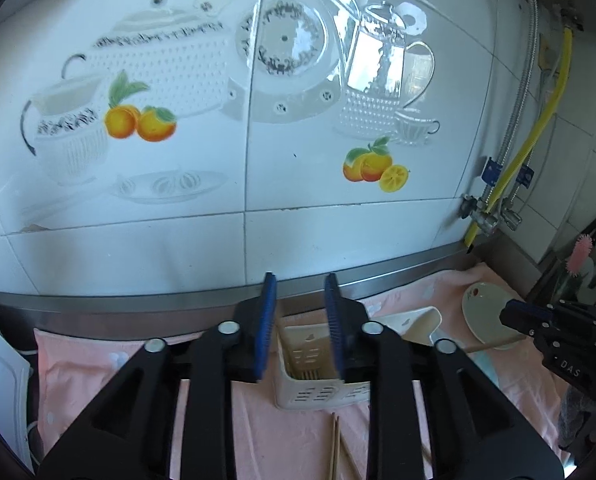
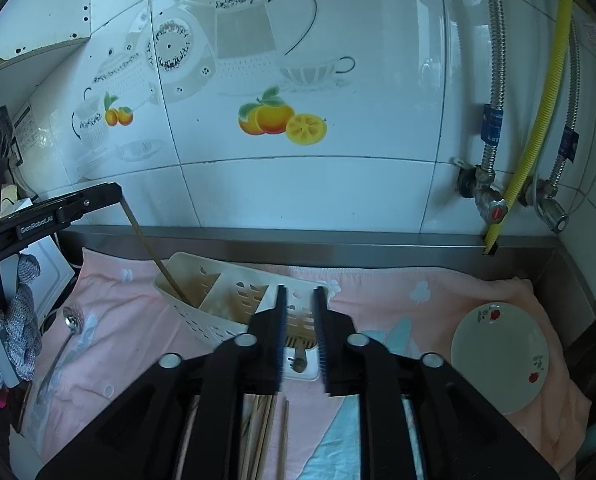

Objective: Organize utensils
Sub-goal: 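Lower both chopsticks into the white holder and open both grippers, then withdraw both grippers from the holder back toward the remaining chopsticks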

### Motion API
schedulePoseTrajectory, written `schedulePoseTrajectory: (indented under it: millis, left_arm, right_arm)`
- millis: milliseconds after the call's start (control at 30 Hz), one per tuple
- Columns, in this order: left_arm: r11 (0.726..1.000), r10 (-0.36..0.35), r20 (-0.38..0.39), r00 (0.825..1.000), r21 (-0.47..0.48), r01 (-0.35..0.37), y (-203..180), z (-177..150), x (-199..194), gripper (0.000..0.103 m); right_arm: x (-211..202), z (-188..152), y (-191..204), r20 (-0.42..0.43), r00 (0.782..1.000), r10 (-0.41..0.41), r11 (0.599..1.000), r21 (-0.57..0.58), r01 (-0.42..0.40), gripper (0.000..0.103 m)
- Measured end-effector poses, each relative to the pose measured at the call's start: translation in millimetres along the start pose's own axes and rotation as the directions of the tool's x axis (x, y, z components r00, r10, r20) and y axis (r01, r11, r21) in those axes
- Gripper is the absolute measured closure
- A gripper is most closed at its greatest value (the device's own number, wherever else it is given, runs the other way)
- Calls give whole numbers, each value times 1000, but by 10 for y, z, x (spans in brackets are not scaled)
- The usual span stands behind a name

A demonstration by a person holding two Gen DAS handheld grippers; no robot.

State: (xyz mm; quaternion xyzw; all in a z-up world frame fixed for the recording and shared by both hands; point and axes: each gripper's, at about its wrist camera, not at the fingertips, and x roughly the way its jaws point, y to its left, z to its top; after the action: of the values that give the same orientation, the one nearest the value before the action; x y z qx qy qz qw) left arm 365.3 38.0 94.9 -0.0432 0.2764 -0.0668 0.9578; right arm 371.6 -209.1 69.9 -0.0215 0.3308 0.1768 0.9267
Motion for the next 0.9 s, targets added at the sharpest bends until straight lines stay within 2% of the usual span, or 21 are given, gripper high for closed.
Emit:
schedulePoseTrajectory:
  millis: [33, 67, 167, 200, 400, 633, 900]
  left_arm:
    - [1000, 3, 4, 1000, -3, -3, 6, 1, -35, 69]
    - [1000, 2, 11, 1000, -9, -2, 14, -2, -85, 61]
    - [1000, 7, 44, 999, -8, -6, 17, -38, -291, 58]
    - [1000, 5, 49, 999, -10, -5, 27, -59, -357, 55]
    - [999, -5, 74, 997, -40, 8, 62, -420, -763, 47]
    - [997, -11, 45, 999, -81, 14, 129, -978, -1015, 44]
    - [995, 27, 15, 1000, -98, -25, 204, -1620, -1144, 41]
  right_arm:
    - [-54, 3, 5, 15, 1000, -9, 1000, -3, 9, 81]
    - [-105, 5, 14, 26, 1000, -15, 1000, -10, 16, 81]
    - [-286, -6, 43, 63, 997, -33, 999, -22, 34, 79]
    - [-354, -16, 56, 75, 997, -34, 999, -26, 37, 78]
    - [-790, -300, 132, 134, 990, -49, 997, -44, 56, 73]
    - [-1012, -910, 248, 124, 992, -38, 998, -54, 45, 72]
    - [-874, -1681, 417, 57, 997, -54, 996, -70, 58, 72]
